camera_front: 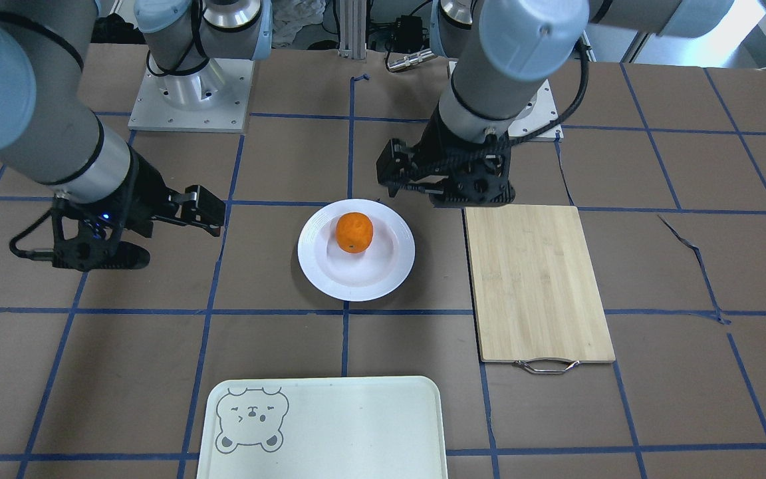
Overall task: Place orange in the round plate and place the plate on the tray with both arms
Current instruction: 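Raise the left gripper away while the right gripper reaches toward the plate rim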
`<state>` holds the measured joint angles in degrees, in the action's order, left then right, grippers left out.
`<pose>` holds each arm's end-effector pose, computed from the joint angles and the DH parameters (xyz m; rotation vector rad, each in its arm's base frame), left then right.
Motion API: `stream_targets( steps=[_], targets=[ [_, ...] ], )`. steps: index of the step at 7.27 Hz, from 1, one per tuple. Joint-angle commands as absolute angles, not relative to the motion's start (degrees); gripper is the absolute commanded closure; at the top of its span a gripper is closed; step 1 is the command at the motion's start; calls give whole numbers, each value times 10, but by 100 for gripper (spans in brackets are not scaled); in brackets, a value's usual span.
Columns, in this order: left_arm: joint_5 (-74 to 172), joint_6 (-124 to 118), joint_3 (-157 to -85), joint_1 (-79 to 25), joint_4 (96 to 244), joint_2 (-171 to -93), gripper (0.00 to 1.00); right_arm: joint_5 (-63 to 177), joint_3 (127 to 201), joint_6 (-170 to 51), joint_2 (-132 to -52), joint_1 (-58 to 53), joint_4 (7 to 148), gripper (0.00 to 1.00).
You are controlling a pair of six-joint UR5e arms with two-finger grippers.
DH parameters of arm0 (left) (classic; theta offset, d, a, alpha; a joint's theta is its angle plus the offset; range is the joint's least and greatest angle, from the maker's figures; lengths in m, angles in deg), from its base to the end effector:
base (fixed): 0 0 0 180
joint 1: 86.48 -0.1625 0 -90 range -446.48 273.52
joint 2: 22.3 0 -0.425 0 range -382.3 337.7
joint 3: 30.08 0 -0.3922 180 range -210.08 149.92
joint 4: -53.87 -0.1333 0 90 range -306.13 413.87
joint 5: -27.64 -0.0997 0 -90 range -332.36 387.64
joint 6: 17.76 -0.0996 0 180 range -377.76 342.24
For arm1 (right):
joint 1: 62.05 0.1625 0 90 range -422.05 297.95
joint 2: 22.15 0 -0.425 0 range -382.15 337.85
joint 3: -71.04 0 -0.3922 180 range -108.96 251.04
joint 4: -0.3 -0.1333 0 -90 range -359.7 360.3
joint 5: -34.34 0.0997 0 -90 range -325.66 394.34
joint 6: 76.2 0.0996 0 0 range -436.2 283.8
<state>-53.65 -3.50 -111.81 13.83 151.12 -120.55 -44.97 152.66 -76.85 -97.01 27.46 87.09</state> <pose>-0.2426 -0.5044 0.4730 0.1182 -3.0087 -0.2347 0.1468 -0.5830 0.4129 0.0199 2.9430 0.2539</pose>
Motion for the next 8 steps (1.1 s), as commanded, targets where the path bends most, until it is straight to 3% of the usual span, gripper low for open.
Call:
stream_targets(
  steps=[1,4,5,6,8],
  targets=[
    [-562,-47,-1129,136,1521,-1157,0,-381,1667,-802,-960,277,1077,0],
    [-599,-119,-1189,115,1493,-1105,0,-297,1861,-795,-959,280,1356,0],
    [-599,-120,-1189,89,1489,-1103,0,-276,1884,-794,-954,280,1389,0],
    [-599,-121,-1191,68,1455,-1105,0,-220,1894,-793,-943,281,1404,7],
    [-616,-118,-1191,61,1453,-1101,0,-163,1896,-793,-880,287,1445,7]
  ],
)
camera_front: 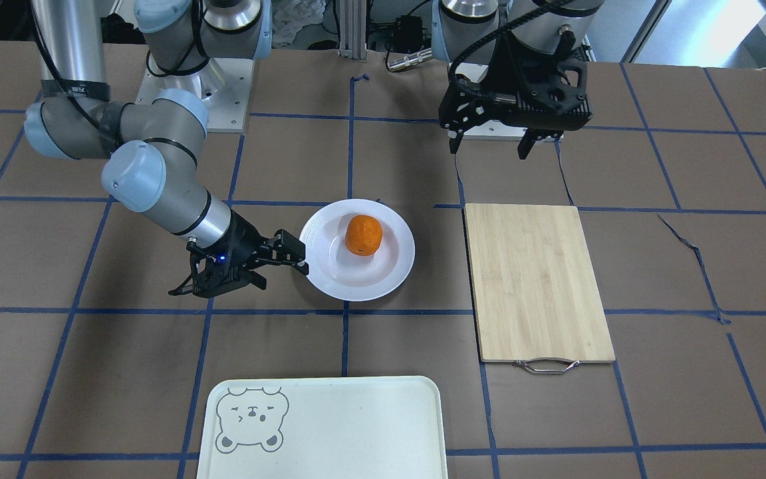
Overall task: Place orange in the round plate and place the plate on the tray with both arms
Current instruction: 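Raise the left gripper away while the right gripper reaches toward the plate rim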
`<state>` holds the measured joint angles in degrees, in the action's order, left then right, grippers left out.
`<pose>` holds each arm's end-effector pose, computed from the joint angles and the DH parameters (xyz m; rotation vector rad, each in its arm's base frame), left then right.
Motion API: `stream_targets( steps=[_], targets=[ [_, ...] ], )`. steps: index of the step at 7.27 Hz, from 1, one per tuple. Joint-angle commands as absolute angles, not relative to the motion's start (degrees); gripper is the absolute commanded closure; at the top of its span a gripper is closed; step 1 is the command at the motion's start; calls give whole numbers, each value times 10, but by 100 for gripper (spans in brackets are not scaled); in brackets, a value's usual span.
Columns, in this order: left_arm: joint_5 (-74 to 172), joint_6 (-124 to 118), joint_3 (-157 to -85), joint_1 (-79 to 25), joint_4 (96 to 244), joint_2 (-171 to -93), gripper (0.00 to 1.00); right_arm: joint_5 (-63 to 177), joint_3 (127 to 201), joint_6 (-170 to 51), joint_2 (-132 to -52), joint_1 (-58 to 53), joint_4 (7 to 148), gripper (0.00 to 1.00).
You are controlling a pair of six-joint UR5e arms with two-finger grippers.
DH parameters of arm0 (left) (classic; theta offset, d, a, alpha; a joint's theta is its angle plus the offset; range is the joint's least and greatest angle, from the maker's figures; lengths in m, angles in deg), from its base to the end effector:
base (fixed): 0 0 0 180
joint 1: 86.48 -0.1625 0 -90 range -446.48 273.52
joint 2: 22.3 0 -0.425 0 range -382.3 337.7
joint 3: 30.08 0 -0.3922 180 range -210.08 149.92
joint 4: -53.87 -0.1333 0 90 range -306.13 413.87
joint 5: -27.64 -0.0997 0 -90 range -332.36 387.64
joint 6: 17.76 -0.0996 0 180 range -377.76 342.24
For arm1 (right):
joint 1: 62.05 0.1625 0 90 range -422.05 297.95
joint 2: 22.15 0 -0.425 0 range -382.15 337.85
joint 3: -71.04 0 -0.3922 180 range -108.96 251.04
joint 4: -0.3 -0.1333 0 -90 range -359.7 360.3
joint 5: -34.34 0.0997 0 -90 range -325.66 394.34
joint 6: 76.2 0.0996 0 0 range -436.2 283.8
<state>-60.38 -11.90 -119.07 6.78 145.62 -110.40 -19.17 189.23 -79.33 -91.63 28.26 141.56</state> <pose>-0.1638 -0.4707 0.5097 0.0699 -3.1046 0.0271 0.1953 -0.5099 0.1903 -0.0936 2.5033 -0.0761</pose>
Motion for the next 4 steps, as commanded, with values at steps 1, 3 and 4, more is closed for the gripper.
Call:
stream_targets(
  steps=[1,3,4],
  targets=[
    [-627,-115,-1192,58,1453,-1099,0,-163,1895,-793,-868,298,1461,7],
    [-639,-124,-1192,54,1449,-1101,0,-163,1895,-792,-868,302,1459,19],
    [-639,-124,-1193,53,1449,-1102,0,-164,1896,-792,-868,302,1456,24]
  ],
)
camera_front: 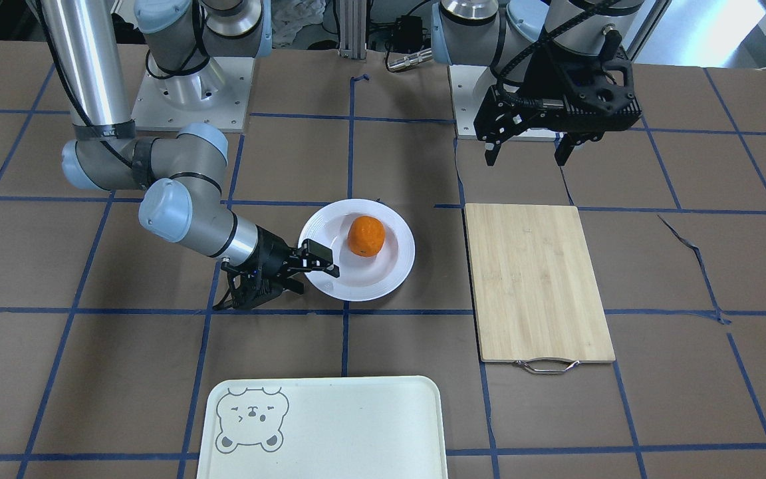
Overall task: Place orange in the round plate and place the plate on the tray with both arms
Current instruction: 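Grip the white plate rim nearest the right gripper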
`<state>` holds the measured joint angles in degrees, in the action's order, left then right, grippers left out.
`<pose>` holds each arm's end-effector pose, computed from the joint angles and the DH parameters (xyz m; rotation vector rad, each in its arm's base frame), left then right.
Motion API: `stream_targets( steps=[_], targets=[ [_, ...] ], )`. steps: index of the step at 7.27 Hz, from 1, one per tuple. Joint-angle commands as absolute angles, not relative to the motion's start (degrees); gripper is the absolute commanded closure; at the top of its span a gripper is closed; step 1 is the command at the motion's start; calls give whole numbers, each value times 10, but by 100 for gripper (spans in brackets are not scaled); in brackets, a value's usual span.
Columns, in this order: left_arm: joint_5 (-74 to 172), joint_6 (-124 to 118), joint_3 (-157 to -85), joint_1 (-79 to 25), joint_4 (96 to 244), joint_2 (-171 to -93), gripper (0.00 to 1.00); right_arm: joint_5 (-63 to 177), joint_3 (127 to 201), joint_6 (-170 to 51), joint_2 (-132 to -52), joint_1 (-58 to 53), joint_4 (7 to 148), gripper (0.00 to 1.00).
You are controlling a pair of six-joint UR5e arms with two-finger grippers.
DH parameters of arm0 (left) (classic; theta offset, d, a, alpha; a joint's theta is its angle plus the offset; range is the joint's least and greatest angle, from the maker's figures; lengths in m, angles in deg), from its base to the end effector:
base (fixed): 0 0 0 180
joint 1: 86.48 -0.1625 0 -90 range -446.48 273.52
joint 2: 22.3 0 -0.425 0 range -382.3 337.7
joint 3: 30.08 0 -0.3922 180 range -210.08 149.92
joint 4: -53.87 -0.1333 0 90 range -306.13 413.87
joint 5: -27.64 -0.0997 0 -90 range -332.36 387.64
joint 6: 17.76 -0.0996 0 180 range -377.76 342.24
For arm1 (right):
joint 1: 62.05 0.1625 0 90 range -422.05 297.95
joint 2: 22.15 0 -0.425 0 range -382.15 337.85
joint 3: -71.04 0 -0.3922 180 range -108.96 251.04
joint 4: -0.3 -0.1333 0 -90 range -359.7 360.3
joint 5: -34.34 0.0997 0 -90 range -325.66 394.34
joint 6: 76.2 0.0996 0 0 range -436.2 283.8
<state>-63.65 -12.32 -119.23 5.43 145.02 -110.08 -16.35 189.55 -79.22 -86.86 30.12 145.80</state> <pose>-0.1469 -0.4735 0.5120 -0.0967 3.1193 -0.0544 0.2158 -0.5073 0.1562 -0.1242 2.4523 -0.0429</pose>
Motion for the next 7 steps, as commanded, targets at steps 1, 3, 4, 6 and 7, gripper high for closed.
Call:
stream_targets(
  steps=[1,3,4,6,7],
  targets=[
    [-638,-122,-1197,53,1448,-1101,0,-165,1896,-792,-868,302,1452,28],
    [-636,-125,-1202,51,1447,-1100,0,-165,1914,-792,-868,306,1453,43],
    [-636,-126,-1201,51,1447,-1100,0,-165,1921,-793,-868,307,1458,53],
    [-637,-125,-1200,51,1449,-1098,0,-166,1918,-794,-870,307,1459,100],
    [-636,-125,-1201,51,1449,-1099,0,-166,1915,-795,-872,306,1459,100]
  ],
)
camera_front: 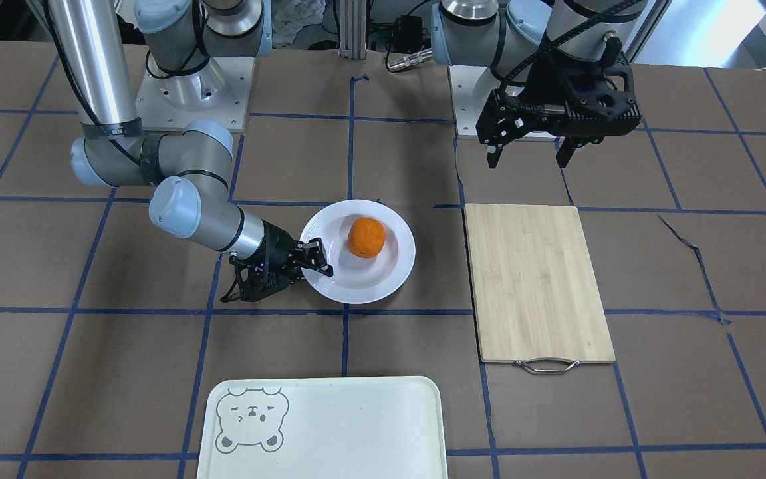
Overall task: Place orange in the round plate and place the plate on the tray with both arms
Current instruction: 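Grip the white plate rim nearest the right gripper, then lift the plate with the right gripper and carry it onto the cream tray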
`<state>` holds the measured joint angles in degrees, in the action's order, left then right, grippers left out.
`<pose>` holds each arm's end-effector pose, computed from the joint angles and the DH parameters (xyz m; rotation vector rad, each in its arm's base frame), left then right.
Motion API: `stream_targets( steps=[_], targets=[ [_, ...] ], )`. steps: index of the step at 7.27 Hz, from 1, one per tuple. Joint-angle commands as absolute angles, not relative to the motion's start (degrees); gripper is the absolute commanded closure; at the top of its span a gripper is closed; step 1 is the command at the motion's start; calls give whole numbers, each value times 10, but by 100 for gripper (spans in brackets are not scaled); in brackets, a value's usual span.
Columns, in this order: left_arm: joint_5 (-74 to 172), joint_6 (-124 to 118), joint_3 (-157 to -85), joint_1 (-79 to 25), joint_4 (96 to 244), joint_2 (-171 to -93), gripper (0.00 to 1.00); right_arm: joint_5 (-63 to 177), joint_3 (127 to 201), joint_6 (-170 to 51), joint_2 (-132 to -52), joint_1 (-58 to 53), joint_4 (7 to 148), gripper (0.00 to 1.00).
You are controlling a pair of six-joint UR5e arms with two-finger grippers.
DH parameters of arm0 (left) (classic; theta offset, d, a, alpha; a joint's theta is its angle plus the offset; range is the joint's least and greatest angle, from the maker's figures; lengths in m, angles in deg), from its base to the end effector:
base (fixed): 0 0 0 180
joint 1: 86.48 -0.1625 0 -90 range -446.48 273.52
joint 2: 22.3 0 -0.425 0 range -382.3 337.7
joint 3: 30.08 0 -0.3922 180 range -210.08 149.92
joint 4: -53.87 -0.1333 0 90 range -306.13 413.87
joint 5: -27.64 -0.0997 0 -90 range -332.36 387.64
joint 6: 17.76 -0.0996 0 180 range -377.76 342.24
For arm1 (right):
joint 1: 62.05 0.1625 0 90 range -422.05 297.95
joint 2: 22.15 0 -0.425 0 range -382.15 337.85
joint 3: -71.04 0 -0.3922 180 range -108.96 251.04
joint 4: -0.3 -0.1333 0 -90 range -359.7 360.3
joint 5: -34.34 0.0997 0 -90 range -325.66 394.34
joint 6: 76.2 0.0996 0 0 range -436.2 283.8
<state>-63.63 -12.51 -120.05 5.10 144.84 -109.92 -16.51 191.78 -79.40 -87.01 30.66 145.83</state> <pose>-0.1442 -0.4726 0.5066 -0.1004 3.1191 -0.0412 0.2196 -0.4899 0.1447 -0.1241 2.4551 0.0038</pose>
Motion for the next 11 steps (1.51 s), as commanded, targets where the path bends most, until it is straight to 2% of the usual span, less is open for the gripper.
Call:
stream_targets(
  steps=[1,6,7,11],
  targets=[
    [-635,-124,-1201,51,1448,-1098,0,-165,1903,-795,-874,304,1465,100],
    [-638,-124,-1198,50,1452,-1098,0,-163,1787,-796,-877,301,1499,100],
    [-637,-125,-1199,50,1451,-1098,0,-166,1742,-795,-869,299,1494,100],
    [-639,-125,-1199,50,1450,-1098,0,-165,1532,-790,-710,294,1469,100]
  ],
)
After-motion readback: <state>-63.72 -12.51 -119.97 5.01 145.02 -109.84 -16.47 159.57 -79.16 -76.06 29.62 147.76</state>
